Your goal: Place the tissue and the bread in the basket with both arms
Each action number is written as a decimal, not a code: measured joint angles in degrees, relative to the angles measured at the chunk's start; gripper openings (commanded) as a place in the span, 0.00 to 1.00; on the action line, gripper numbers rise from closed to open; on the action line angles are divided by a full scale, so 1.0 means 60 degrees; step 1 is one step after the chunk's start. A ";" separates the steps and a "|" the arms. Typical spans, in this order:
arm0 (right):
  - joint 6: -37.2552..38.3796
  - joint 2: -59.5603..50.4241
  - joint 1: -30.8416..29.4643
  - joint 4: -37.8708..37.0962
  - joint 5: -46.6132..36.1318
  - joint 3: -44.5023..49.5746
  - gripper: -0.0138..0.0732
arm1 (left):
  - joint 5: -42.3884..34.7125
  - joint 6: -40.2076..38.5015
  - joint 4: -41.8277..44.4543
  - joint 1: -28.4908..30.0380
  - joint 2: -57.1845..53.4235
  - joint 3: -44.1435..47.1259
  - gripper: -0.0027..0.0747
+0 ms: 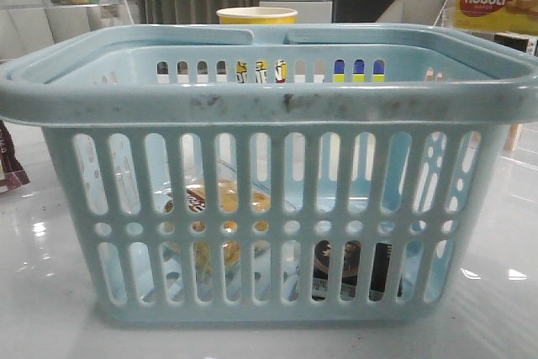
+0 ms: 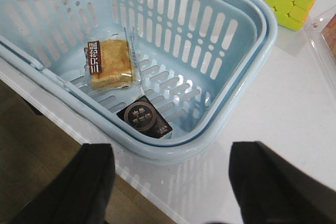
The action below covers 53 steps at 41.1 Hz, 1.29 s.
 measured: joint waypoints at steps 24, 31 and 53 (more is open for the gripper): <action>0.0000 0.0000 0.0000 0.0000 0.0333 0.0000 0.22 | -0.0547 0.0000 0.0000 0.0000 0.0000 0.0187 0.16; 0.0000 0.0000 0.0000 0.0000 0.0333 0.0000 0.21 | -0.0547 0.0000 0.0000 0.0000 0.0000 0.0187 0.15; 0.0000 0.0000 0.0000 0.0000 0.0333 0.0000 0.21 | -0.0608 0.0000 0.0000 0.0320 -0.0175 0.0263 0.15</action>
